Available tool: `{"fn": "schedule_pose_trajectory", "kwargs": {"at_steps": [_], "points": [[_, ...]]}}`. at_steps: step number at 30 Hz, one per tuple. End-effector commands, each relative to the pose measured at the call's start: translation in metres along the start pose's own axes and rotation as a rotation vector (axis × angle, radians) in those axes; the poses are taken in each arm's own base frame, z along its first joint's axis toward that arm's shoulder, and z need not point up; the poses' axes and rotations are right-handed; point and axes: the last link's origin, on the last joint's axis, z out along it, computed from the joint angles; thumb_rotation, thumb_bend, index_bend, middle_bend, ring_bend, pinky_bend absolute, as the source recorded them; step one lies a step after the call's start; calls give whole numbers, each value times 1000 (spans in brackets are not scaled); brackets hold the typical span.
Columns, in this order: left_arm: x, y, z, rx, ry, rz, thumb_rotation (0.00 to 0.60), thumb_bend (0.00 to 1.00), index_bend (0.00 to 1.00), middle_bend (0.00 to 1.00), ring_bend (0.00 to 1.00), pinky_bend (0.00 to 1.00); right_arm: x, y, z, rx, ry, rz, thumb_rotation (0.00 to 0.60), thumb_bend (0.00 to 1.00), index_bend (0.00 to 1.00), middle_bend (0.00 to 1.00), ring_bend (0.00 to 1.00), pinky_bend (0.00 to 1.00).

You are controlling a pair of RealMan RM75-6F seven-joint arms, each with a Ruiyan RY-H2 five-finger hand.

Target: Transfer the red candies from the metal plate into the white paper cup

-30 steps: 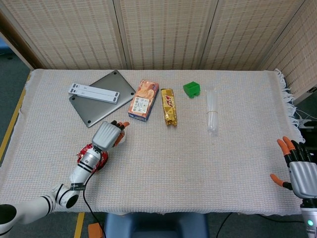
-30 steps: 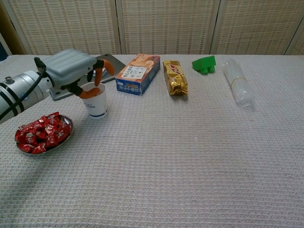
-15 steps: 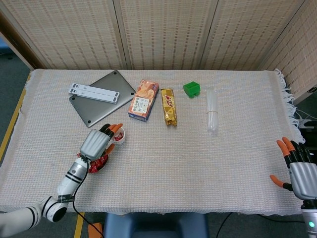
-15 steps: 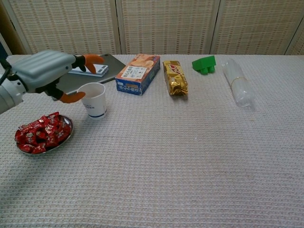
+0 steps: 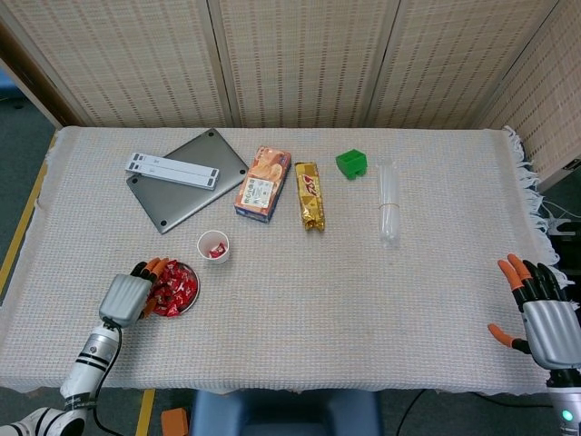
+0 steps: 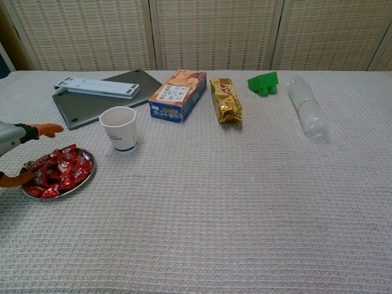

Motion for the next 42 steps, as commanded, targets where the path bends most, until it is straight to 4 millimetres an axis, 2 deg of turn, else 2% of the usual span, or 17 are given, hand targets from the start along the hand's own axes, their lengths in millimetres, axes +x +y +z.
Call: {"fn": "schedule_pose_trajectory", "kwargs": {"at_steps": [1,13,26,42], "points": [[-2,3,-1,-4,-12,8,600,364,44,102,171,995,0,0,0,0,-1,-1,600,62,0,0,0,0],[-7,6,5,0,-66,35,600,364,106,131,212,998,0,1,0,-4,-4,-6,600,62,0,0,0,0],[-8,8,11,-9,-84,61,600,359,345,320,404,1000,-1,1,0,-9,-7,-9,600,62,0,0,0,0],[-12,14,21,-37,-55,74,600,399,556,537,534,1000,-1,1,0,-13,-10,-9,600,62,0,0,0,0]]}}
